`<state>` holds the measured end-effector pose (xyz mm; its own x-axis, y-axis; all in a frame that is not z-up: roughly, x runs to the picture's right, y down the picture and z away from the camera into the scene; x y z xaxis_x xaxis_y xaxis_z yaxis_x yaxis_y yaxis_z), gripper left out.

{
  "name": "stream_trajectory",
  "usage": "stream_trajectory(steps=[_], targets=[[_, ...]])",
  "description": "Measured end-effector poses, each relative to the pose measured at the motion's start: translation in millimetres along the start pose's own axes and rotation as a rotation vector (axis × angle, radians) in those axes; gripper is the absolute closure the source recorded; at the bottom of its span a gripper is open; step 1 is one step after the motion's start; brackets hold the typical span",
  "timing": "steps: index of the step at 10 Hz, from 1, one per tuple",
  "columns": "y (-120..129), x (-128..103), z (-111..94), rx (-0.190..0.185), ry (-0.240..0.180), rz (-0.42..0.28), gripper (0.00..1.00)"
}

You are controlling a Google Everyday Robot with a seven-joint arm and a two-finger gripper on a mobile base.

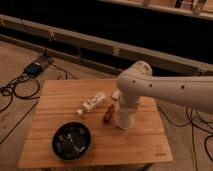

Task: Place the ceramic cup over the eraser

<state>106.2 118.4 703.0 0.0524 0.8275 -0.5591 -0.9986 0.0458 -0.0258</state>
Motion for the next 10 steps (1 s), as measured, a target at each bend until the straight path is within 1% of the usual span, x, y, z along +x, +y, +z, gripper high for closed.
stream_trajectory(steps=[1,3,4,5,6,7,9,10], targets=[[1,1,12,-0.010,0.014,-0.008,1.00],[2,1,26,-0.020,0.028,-0.018,1.00],[1,1,34,-0.023,0.035,-0.022,0.96],[0,0,43,-0.028,0.043,-0.026,0.86],[-1,-1,47,-0.029,0.047,-0.028,0.78],[-2,-2,53,-0.032,0.053,-0.030,0.65],[-3,-5,58,-0.033,0.056,-0.033,0.46],[-3,-7,58,-0.035,0.055,-0.035,0.39]])
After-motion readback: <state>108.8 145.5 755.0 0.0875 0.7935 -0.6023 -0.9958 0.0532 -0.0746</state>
